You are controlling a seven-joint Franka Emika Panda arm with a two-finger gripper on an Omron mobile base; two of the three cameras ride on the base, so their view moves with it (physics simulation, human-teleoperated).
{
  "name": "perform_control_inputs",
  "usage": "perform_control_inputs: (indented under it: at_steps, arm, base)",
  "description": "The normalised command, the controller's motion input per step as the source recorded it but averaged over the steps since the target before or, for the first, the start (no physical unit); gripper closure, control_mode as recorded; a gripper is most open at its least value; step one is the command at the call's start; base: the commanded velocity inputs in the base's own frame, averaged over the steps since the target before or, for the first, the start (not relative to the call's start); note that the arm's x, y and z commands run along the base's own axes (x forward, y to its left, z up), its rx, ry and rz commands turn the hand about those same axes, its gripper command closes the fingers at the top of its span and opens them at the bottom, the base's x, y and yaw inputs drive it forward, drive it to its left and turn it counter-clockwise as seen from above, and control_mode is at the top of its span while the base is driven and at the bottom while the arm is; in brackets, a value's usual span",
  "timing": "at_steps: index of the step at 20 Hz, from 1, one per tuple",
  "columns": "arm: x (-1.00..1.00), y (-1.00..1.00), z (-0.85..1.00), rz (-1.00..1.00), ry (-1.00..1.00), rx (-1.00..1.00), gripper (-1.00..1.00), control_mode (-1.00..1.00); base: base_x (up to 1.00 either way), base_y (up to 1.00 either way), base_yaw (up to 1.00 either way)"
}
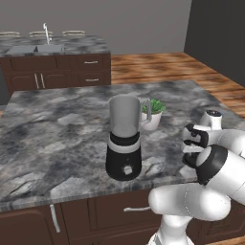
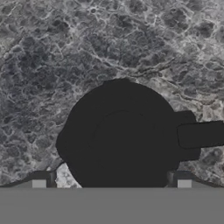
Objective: Open the blender lid, put the tangerine in the blender, close the lid, and start the blender.
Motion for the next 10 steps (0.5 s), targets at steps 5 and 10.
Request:
perform_control_inputs:
  at_steps: [5, 10]
  arm:
    - [0.13, -0.13, -0.32, 0.02, 0.02, 0.00, -1.00, -1.00]
    - [0.09, -0.06, -0.34, 0.02, 0.02, 0.00, -1.00, -1.00]
  base:
    - [0.00, 0.00, 0.00]
    - [0.00, 0.00, 0.00]
